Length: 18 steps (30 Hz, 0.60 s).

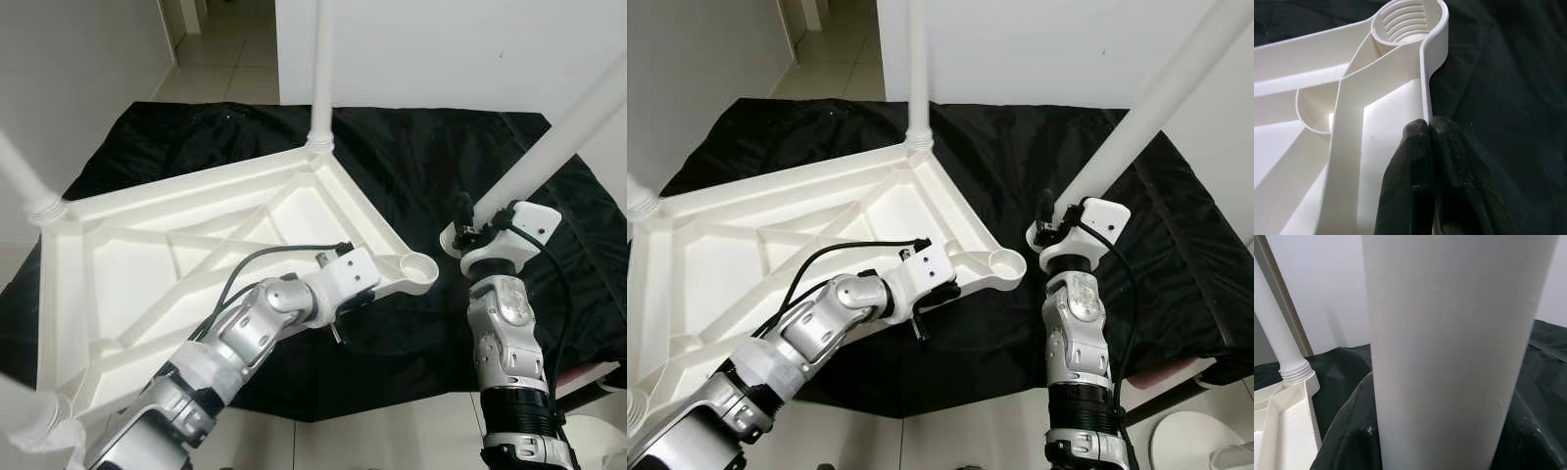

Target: Building children table

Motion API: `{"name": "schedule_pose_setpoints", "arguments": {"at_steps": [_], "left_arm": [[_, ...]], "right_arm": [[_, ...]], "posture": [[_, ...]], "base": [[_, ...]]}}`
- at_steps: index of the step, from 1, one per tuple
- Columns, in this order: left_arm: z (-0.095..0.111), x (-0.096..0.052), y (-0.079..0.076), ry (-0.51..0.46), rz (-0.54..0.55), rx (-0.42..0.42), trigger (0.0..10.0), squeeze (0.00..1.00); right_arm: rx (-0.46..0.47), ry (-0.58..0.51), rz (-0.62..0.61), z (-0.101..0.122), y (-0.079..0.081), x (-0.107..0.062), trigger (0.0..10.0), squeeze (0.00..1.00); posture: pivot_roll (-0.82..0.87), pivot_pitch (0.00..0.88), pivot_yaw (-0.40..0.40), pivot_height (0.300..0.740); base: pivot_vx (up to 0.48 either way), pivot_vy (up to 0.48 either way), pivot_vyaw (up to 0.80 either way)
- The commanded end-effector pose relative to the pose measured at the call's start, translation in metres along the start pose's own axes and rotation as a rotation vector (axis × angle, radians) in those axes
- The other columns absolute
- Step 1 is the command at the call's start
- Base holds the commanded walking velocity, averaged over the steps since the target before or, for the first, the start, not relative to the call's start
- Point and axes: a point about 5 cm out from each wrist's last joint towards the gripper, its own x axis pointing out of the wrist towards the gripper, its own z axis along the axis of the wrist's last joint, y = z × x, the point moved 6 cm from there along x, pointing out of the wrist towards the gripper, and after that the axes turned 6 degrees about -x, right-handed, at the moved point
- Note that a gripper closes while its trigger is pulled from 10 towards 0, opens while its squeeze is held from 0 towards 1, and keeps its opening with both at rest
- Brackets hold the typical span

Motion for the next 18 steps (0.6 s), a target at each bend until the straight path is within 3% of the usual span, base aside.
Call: {"name": "schedule_pose_setpoints", "arguments": {"at_steps": [1,4,5,6,7,8,12,18], "left_arm": [[-0.023,-0.004,-0.009,0.078,-0.066,0.001,0.0,0.00],[-0.028,-0.013,-0.008,0.079,-0.094,0.032,0.0,0.00],[-0.030,-0.015,-0.006,0.081,-0.100,0.045,1.2,0.00],[-0.030,-0.015,-0.006,0.081,-0.100,0.045,1.2,0.00],[-0.032,-0.017,-0.005,0.084,-0.103,0.054,3.2,0.00],[-0.034,-0.016,-0.001,0.092,-0.084,0.061,10.0,0.00],[-0.030,-0.014,0.002,0.087,-0.071,0.081,10.0,0.00],[-0.030,-0.019,-0.005,0.073,-0.114,0.115,10.0,0.00]], "right_arm": [[-0.013,-0.005,-0.003,0.003,-0.003,-0.001,10.0,0.00],[-0.016,0.000,0.000,0.001,-0.003,-0.002,10.0,0.00],[-0.016,0.002,0.002,0.000,-0.002,-0.001,10.0,0.00],[-0.016,0.002,0.002,0.000,-0.002,-0.001,10.0,0.00],[-0.016,0.003,0.003,0.000,-0.001,-0.001,10.0,0.00],[-0.017,0.002,0.005,0.001,-0.001,0.000,10.0,0.00],[-0.020,0.002,0.007,0.001,-0.001,0.000,10.0,0.00],[-0.015,0.006,0.004,0.000,-0.002,-0.001,10.0,0.00]], "posture": [[-0.06,0.041,0.041,0.740],[-0.07,0.036,0.035,0.740],[-0.07,0.032,0.035,0.740],[-0.07,0.032,0.035,0.740],[-0.07,0.031,0.035,0.740],[-0.07,0.030,0.035,0.740],[-0.06,0.026,0.036,0.740],[-0.06,0.026,0.038,0.740]], "base": [[0.000,0.000,0.00],[0.000,0.000,0.00],[0.000,0.000,0.00],[0.000,0.000,0.00],[0.000,0.000,0.00],[0.000,0.000,0.00],[0.000,0.000,0.00],[0.000,0.000,0.00]]}}
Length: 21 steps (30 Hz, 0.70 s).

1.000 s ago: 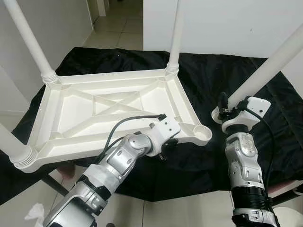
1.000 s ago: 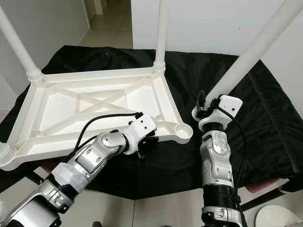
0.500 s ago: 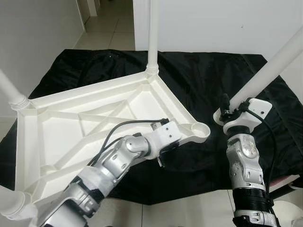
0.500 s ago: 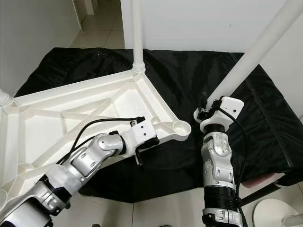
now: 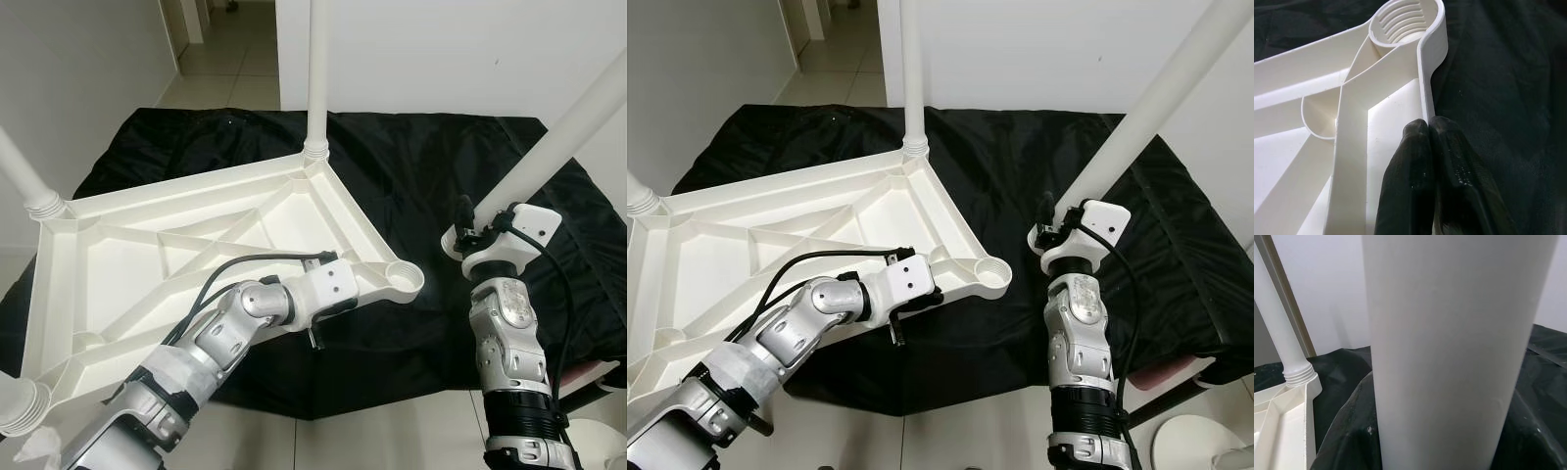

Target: Building children table

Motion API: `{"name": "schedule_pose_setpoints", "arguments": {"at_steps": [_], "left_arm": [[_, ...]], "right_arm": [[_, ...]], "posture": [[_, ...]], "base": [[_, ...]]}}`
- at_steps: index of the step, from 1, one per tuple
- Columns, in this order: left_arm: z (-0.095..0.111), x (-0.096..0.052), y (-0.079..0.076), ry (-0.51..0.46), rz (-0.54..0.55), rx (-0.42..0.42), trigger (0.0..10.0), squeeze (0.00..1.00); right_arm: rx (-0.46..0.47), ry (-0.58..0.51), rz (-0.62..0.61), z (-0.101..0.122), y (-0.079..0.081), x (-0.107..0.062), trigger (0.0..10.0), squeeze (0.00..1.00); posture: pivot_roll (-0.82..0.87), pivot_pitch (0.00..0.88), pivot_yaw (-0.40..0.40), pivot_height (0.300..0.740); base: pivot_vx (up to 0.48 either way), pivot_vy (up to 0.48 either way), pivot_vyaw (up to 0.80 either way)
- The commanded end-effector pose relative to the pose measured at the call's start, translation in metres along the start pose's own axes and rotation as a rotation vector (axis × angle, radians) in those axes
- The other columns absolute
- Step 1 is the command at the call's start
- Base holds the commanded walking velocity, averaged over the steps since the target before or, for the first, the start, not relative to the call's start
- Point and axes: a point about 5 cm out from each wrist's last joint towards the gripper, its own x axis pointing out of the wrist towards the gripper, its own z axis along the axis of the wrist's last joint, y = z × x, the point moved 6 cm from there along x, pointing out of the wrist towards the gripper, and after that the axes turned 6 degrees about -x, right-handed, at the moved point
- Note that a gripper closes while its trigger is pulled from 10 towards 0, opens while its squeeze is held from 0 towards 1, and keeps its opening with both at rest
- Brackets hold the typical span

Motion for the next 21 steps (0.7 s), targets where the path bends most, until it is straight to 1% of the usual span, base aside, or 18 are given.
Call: {"name": "schedule_pose_setpoints", "arguments": {"at_steps": [1,3,4,5,9,10,11,12,13,14,16,17,19,20,21], "left_arm": [[-0.015,-0.005,-0.006,0.057,-0.043,0.019,10.0,0.00],[-0.015,-0.006,-0.005,0.059,-0.045,0.015,10.0,0.00],[-0.016,-0.007,-0.004,0.057,-0.042,0.006,10.0,0.82],[-0.015,-0.008,-0.002,0.052,-0.044,-0.003,10.0,1.00],[-0.010,-0.011,0.001,0.032,-0.045,-0.010,10.0,1.00],[-0.002,-0.014,0.004,0.000,-0.044,-0.017,10.0,0.34],[-0.002,-0.014,0.004,0.000,-0.044,-0.017,10.0,0.34],[0.006,-0.016,0.007,-0.033,-0.040,-0.024,10.0,0.00],[0.016,-0.019,0.010,-0.074,-0.042,-0.040,10.0,0.00],[0.016,-0.019,0.010,-0.074,-0.042,-0.040,10.0,0.00],[0.036,-0.028,0.016,-0.166,-0.025,-0.088,10.0,0.00],[0.036,-0.028,0.016,-0.166,-0.025,-0.088,10.0,0.00],[0.050,-0.035,0.020,-0.233,-0.010,-0.137,10.0,0.00],[0.050,-0.035,0.020,-0.233,-0.010,-0.137,10.0,0.00],[0.053,-0.037,0.021,-0.250,-0.003,-0.154,10.0,0.00]], "right_arm": [[0.000,0.000,0.001,0.001,0.000,-0.001,10.0,0.00],[0.001,0.001,0.002,0.001,0.001,0.000,10.0,0.00],[0.003,0.004,0.008,0.000,0.002,0.000,10.0,0.00],[0.004,0.007,0.015,-0.001,0.004,0.000,10.0,0.00],[0.010,0.016,0.030,-0.003,0.008,-0.001,10.0,0.00],[0.014,0.022,0.044,-0.005,0.011,-0.001,10.0,0.00],[0.014,0.022,0.044,-0.005,0.011,-0.001,10.0,0.00],[0.015,0.028,0.059,-0.006,0.015,-0.001,10.0,0.00],[0.019,0.033,0.082,-0.007,0.020,-0.002,10.0,0.00],[0.019,0.033,0.082,-0.007,0.020,-0.002,10.0,0.00],[0.007,0.042,0.135,-0.009,0.030,-0.005,10.0,0.00],[0.007,0.042,0.135,-0.009,0.030,-0.005,10.0,0.00],[-0.003,0.068,0.173,-0.015,0.038,-0.009,10.0,0.00],[-0.003,0.068,0.173,-0.015,0.038,-0.009,10.0,0.00],[-0.012,0.077,0.190,-0.017,0.041,-0.010,10.0,0.00]], "posture": [[-0.05,0.026,0.037,0.740],[-0.05,0.027,0.036,0.740],[-0.05,0.027,0.034,0.740],[-0.05,0.026,0.031,0.740],[-0.04,0.028,0.025,0.740],[-0.04,0.031,0.019,0.740],[-0.04,0.031,0.019,0.740],[-0.03,0.035,0.014,0.740],[-0.03,0.035,0.012,0.740],[-0.03,0.035,0.012,0.740],[-0.01,0.035,0.008,0.740],[-0.01,0.035,0.008,0.740],[0.00,0.032,0.001,0.740],[0.00,0.032,0.001,0.740],[0.01,0.032,-0.001,0.740]], "base": [[0.000,0.000,0.00],[0.000,0.000,0.00],[0.000,0.000,0.00],[0.000,0.000,0.00],[0.000,0.000,0.00],[0.000,0.000,0.00],[0.000,0.000,0.00],[0.000,0.000,0.00],[0.000,0.000,0.00],[0.000,0.000,0.00],[0.000,0.000,0.00],[0.000,0.000,0.00],[0.000,0.000,0.00],[0.000,0.000,0.00],[0.000,0.000,0.00]]}}
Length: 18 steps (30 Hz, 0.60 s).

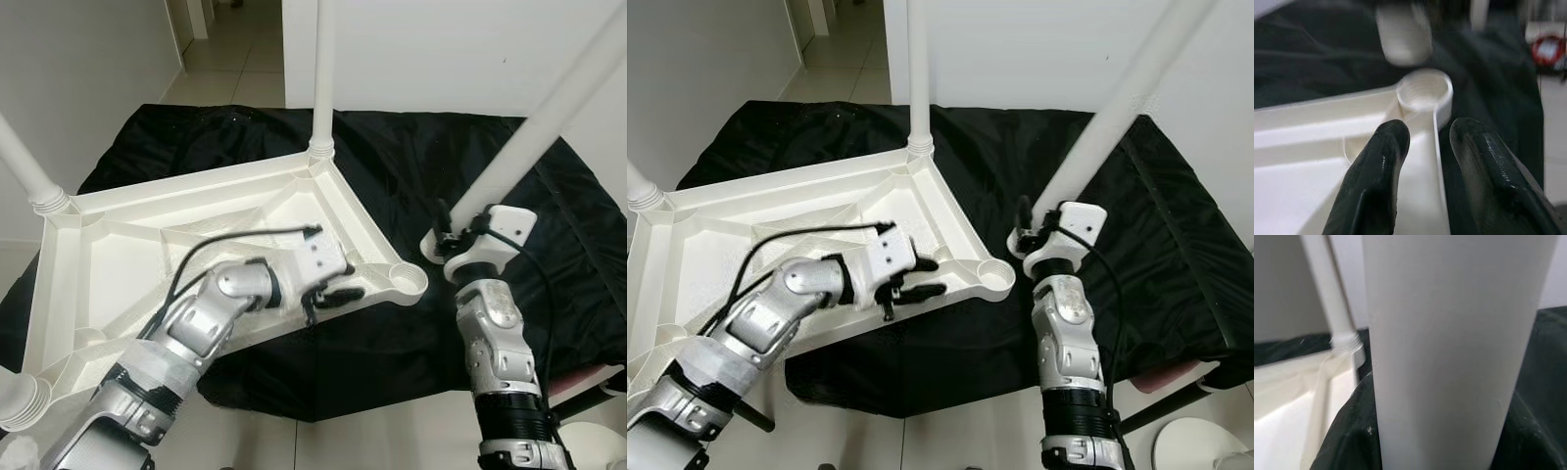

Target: Building children table

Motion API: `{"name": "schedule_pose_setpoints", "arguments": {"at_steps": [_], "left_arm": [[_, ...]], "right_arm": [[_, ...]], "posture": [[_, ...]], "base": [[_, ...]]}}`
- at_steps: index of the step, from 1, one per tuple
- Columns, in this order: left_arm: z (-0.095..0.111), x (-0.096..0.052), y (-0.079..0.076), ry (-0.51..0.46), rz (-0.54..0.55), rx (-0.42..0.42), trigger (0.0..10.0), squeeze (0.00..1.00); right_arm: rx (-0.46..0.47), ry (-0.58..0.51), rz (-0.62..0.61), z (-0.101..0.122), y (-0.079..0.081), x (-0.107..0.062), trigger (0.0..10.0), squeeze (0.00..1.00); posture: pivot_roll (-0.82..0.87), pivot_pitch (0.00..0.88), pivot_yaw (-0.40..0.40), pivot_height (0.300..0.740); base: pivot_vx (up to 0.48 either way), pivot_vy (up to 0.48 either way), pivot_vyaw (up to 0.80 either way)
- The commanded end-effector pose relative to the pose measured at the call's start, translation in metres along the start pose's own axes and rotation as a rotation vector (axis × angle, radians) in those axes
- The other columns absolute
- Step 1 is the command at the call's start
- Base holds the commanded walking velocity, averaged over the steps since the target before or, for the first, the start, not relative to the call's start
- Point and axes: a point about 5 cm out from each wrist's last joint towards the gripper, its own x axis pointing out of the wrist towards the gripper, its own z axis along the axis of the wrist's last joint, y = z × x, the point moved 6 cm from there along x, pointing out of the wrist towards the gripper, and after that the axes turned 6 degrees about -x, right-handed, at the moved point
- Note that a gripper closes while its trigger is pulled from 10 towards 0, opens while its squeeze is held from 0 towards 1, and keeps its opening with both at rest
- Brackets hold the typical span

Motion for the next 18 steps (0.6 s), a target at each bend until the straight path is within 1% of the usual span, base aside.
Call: {"name": "schedule_pose_setpoints", "arguments": {"at_steps": [1,2,3,4,5,9,10,12,15,16,17,18], "left_arm": [[0.007,-0.002,-0.002,-0.038,0.017,-0.043,10.0,0.00],[0.007,-0.002,-0.002,-0.038,0.017,-0.043,10.0,0.00],[0.010,-0.002,-0.004,-0.056,0.037,-0.048,10.0,0.00],[0.013,-0.002,-0.007,-0.082,0.038,-0.073,10.0,0.00],[0.017,-0.003,-0.009,-0.104,0.042,-0.081,10.0,0.00],[0.017,-0.003,-0.009,-0.104,0.042,-0.081,10.0,0.00],[0.018,-0.003,-0.009,-0.114,0.050,-0.105,10.0,0.00],[0.018,-0.005,-0.007,-0.112,0.070,-0.119,10.0,0.00],[0.018,-0.005,-0.007,-0.112,0.070,-0.119,10.0,0.00],[0.016,-0.008,-0.004,-0.094,0.095,-0.131,10.0,0.00],[0.016,-0.008,-0.004,-0.094,0.095,-0.131,10.0,0.00],[0.014,-0.011,-0.002,-0.081,0.109,-0.155,10.0,0.00]], "right_arm": [[-0.029,0.027,0.045,-0.005,0.010,-0.001,10.0,0.00],[-0.029,0.027,0.045,-0.005,0.010,-0.001,10.0,0.00],[-0.050,0.051,0.076,-0.010,0.018,-0.002,10.0,0.00],[-0.084,0.068,0.104,-0.015,0.024,-0.003,10.0,0.00],[-0.103,0.086,0.120,-0.019,0.029,-0.004,10.0,0.00],[-0.103,0.086,0.120,-0.019,0.029,-0.004,10.0,0.00],[-0.111,0.096,0.130,-0.022,0.031,-0.005,10.0,0.00],[-0.122,0.102,0.143,-0.025,0.032,-0.006,10.0,0.00],[-0.122,0.102,0.143,-0.025,0.032,-0.006,10.0,0.00],[-0.141,0.111,0.161,-0.029,0.033,-0.008,10.0,0.00],[-0.141,0.111,0.161,-0.029,0.033,-0.008,10.0,0.00],[-0.153,0.125,0.173,-0.034,0.032,-0.011,10.0,0.00]], "posture": [[0.03,0.028,-0.006,0.740],[0.03,0.028,-0.006,0.740],[0.03,0.025,-0.009,0.740],[0.05,0.022,-0.014,0.740],[0.05,0.022,-0.014,0.740],[0.05,0.022,-0.014,0.740],[0.06,0.018,-0.020,0.740],[0.07,0.016,-0.028,0.740],[0.07,0.016,-0.028,0.740],[0.07,0.014,-0.030,0.740],[0.07,0.014,-0.030,0.740],[0.07,0.013,-0.037,0.740]], "base": [[0.000,0.000,0.00],[0.000,0.000,0.00],[0.000,0.000,0.00],[0.000,0.000,0.00],[0.000,0.000,0.00],[0.000,0.000,0.00],[0.000,0.000,0.00],[0.000,0.000,0.00],[0.000,0.000,0.00],[0.000,0.000,0.00],[0.000,0.000,0.00],[0.000,0.000,0.00]]}}
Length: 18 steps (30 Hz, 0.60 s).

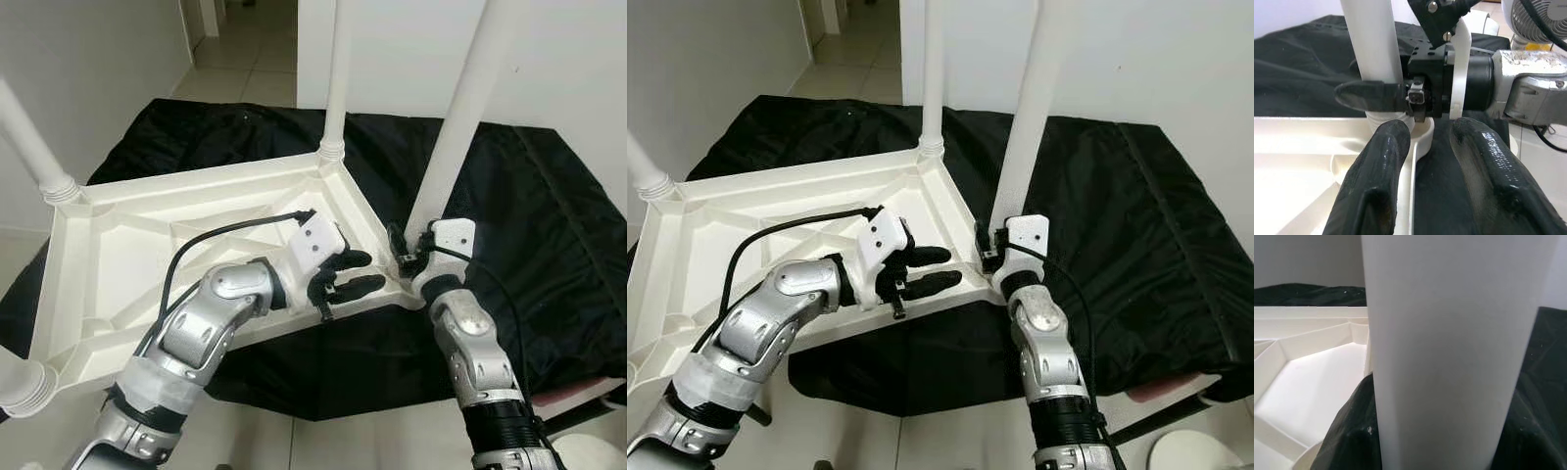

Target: Building children table

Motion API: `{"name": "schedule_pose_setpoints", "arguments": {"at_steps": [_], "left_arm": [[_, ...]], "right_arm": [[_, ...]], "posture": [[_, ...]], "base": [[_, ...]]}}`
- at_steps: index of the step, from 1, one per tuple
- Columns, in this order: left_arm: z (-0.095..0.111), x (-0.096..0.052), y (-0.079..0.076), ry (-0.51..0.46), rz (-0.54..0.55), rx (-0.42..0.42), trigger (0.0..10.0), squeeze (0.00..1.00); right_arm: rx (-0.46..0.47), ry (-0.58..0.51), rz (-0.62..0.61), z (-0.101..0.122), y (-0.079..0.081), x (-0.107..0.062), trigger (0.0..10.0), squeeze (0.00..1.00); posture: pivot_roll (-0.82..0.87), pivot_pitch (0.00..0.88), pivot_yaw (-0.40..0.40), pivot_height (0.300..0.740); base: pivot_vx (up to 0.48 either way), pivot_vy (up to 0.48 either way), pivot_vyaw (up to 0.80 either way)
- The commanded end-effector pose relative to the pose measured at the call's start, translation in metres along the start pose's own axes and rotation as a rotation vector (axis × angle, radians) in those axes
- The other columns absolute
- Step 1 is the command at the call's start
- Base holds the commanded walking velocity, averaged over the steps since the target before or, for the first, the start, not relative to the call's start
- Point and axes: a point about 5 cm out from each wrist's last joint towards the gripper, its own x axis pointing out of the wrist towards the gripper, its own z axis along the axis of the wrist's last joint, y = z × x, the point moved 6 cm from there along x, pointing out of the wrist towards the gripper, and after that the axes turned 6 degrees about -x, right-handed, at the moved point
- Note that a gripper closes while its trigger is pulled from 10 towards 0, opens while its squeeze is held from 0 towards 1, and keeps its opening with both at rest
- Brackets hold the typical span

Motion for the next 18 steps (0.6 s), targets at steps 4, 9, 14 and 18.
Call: {"name": "schedule_pose_setpoints", "arguments": {"at_steps": [4,9,14,18], "left_arm": [[-0.003,-0.010,0.017,0.006,0.150,-0.062,10.0,0.00],[-0.005,-0.013,0.025,0.012,0.192,-0.096,10.0,0.00],[-0.010,-0.019,0.034,0.028,0.242,-0.125,10.0,0.00],[-0.010,-0.020,0.035,0.029,0.248,-0.132,10.0,0.00]], "right_arm": [[0.001,0.078,0.010,-0.025,-0.005,-0.012,10.0,0.00],[0.007,0.084,-0.008,-0.027,-0.012,-0.016,10.0,0.00],[-0.009,0.093,-0.020,-0.033,-0.019,-0.022,10.0,0.00],[-0.034,0.089,-0.006,-0.033,-0.018,-0.023,10.0,0.00]], "posture": [[0.07,0.012,-0.037,0.740],[0.07,0.012,-0.037,0.740],[0.07,0.014,-0.040,0.740],[0.07,0.016,-0.040,0.740]], "base": [[0.000,0.000,0.00],[0.000,0.000,0.00],[0.000,0.000,0.00],[0.000,0.000,0.00]]}}
